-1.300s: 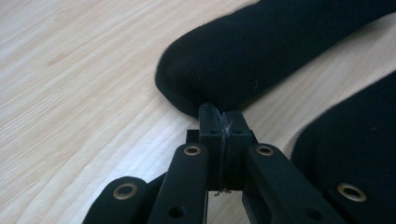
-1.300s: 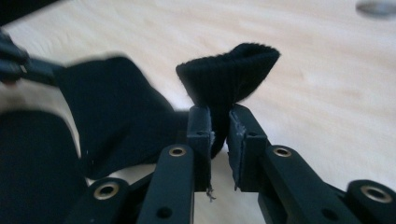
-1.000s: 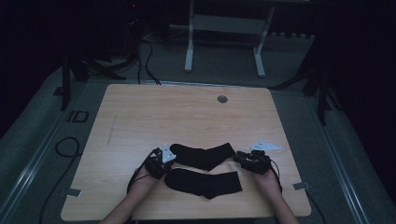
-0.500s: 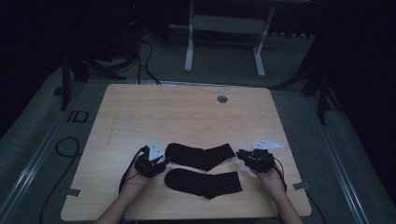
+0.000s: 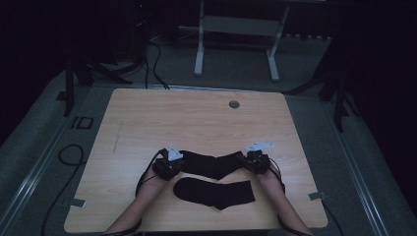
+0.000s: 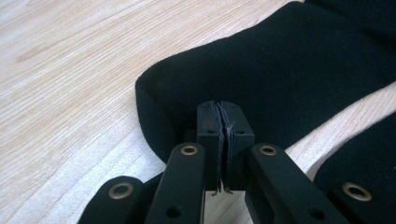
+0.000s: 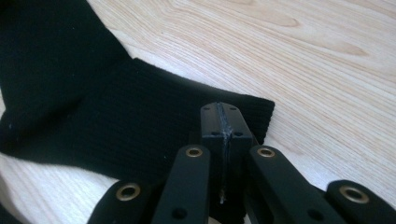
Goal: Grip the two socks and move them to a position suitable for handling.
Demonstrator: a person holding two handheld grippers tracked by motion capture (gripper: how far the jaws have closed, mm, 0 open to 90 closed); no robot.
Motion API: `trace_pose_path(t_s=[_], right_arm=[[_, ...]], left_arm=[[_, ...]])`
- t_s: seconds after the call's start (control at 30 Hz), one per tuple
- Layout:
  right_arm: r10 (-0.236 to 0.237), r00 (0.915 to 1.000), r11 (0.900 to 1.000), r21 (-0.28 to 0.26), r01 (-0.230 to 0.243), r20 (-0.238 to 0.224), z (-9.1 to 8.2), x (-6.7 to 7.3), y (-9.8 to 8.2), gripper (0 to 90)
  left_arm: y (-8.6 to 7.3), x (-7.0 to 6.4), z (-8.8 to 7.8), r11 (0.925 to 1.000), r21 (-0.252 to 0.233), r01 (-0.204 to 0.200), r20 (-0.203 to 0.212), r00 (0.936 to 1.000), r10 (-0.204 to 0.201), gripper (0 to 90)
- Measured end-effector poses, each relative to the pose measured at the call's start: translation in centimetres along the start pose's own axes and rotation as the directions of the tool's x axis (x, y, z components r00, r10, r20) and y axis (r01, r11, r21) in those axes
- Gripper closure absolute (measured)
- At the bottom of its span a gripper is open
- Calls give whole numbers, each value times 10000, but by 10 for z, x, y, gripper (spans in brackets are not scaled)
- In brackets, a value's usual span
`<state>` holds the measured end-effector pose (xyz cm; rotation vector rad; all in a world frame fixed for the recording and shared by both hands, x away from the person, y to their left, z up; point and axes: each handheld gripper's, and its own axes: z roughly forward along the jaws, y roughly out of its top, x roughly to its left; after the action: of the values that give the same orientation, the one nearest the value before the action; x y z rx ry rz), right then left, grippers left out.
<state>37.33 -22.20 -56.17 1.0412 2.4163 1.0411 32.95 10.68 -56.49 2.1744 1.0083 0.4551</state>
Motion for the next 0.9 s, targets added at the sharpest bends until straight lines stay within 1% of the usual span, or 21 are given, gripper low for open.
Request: trace_pose_path(t_s=[0.03,0.07,0.1,0.17,0.23,0.3,0.37,0.4,0.43,0.53,0.57,0.6,0.63,0.7,0.77,0.83,0.87,0.9], right_arm=[[81,10000,9999,-62,-81,-16,-1,-2,-2,892],[130,9999,9999,-63,-130,20,-2,-4,-3,891],[166,9998,9998,-101,-165,97,-4,-6,-5,887],[277,9996,9994,-197,-277,-25,-6,-11,-9,883],[337,9994,9992,-221,-338,-55,-9,-14,-11,873],[323,9995,9992,-227,-322,22,-12,-15,-14,865],[348,9994,9991,-229,-349,-10,-14,-16,-16,859],[345,9994,9991,-232,-345,-1,-14,-17,-16,857],[359,9994,9991,-231,-360,-26,-14,-18,-16,848],[423,9991,9989,-199,-425,-84,-12,-19,-14,830],[366,9993,9992,-162,-368,-84,-12,-19,-12,818],[365,9993,9992,-140,-367,-95,-12,-18,-11,816],[356,9992,9993,-99,-357,-163,-12,-17,-10,806],[267,9993,9995,-137,-271,-246,-15,-15,-7,771],[204,9993,9996,-203,-210,-320,-18,-13,-5,702],[134,9991,9996,-224,-143,-401,-21,-12,-2,644],[140,9990,9996,-228,-150,-430,-22,-11,-1,598],[127,9983,9996,-234,-140,-568,-23,-11,0,548]], left_arm=[[0,0,0,10000,-19,-3,39,10000,4,876],[-1,-2,0,10000,-42,7,124,9999,-6,895],[-1,-3,0,10000,-54,1,225,9997,0,896],[-1,-7,-1,9999,-24,-153,282,9995,153,896],[-1,-11,-1,9999,-23,-146,466,9988,146,896],[0,-16,-1,9994,30,-333,500,9982,331,896],[1,-19,-1,9991,69,-420,572,9975,415,896],[1,-19,-1,9988,87,-476,541,9974,471,896],[1,-19,-1,9989,97,-467,570,9973,461,895],[3,-16,1,9997,62,-223,569,9981,219,893],[3,-15,1,9999,46,-151,578,9982,148,887],[3,-14,1,9999,-4,-128,571,9983,128,858],[3,-14,0,9999,-18,-152,582,9982,153,854],[4,-13,-3,9999,-123,-83,644,9979,90,781],[3,-12,-7,9993,-378,-36,601,9982,59,683],[4,-12,-11,9986,-519,-32,545,9985,60,576],[3,-11,-13,9984,-562,-5,546,9985,36,568],[3,-10,-16,9980,-628,59,509,9987,-27,544]])
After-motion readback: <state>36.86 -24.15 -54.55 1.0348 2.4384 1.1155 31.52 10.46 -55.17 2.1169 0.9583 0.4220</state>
